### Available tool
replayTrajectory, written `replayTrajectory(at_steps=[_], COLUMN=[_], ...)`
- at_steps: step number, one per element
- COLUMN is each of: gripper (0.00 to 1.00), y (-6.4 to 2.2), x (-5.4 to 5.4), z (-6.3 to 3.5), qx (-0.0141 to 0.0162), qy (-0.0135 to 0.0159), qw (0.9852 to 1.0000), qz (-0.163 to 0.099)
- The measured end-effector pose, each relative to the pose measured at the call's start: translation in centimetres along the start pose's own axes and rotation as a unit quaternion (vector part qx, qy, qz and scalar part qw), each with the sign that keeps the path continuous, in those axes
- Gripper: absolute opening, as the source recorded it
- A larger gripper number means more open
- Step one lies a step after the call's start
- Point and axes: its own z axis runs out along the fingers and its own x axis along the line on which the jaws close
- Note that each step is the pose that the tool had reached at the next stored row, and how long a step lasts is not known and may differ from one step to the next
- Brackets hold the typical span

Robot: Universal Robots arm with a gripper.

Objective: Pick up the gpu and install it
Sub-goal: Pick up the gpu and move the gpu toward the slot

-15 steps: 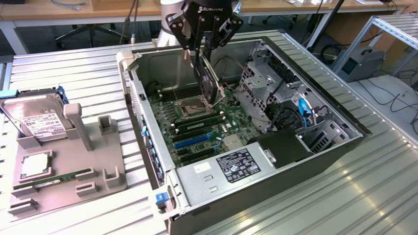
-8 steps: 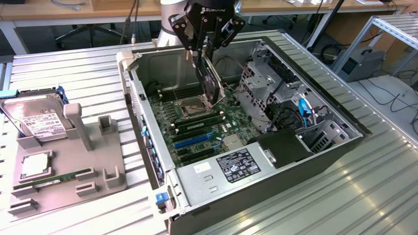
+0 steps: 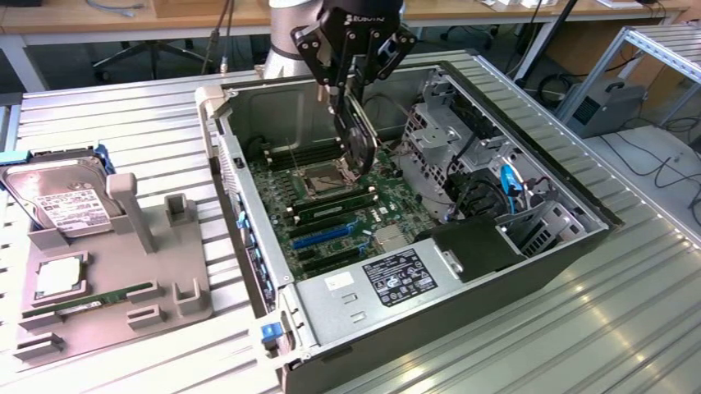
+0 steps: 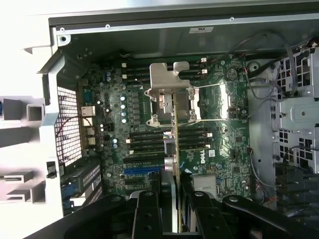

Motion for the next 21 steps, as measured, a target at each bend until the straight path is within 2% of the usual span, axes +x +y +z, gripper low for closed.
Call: replayTrajectory(at_steps=[15, 21], gripper=[0.27, 0.27], y=[0.11, 0.16], x=[-1.8, -2.8], z=[0.44, 1.0], qx=[0.0, 0.0], qy=[0.0, 0.0], qw=[1.0, 1.0], qz=[0.0, 0.0])
